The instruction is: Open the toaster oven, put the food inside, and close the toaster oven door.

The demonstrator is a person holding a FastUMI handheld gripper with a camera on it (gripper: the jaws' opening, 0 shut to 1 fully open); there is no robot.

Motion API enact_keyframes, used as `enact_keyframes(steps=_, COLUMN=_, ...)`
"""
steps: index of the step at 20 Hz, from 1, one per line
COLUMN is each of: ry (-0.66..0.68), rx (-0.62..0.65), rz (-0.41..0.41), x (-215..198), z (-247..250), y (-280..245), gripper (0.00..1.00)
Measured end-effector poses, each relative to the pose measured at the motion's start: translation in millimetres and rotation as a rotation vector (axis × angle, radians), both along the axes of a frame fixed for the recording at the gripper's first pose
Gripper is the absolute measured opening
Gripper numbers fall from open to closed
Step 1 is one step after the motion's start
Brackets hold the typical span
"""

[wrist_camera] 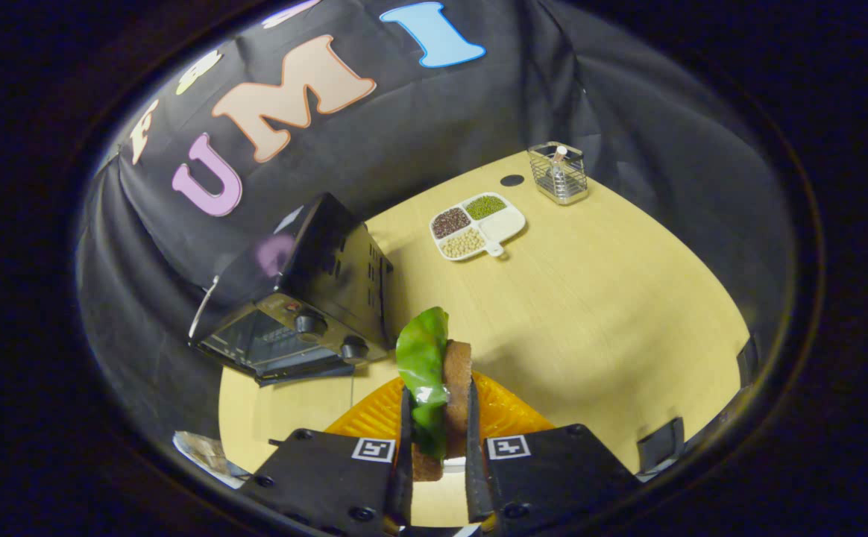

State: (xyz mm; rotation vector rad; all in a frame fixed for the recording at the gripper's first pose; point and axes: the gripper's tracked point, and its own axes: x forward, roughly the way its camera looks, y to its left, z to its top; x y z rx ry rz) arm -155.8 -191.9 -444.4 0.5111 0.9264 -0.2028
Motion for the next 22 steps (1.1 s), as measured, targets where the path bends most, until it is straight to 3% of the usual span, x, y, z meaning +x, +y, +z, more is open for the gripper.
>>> enact_keyframes(steps=16, ry=-0.009, rx=0.247, rz=-0.014, x=32.3, z=1.9, y=151.4, gripper=0.3)
enact_keyframes(steps=22, ry=-0.02, rx=0.388, rz=-0.074, x=49.8, z=-7.1, y=202.7, gripper=0.3)
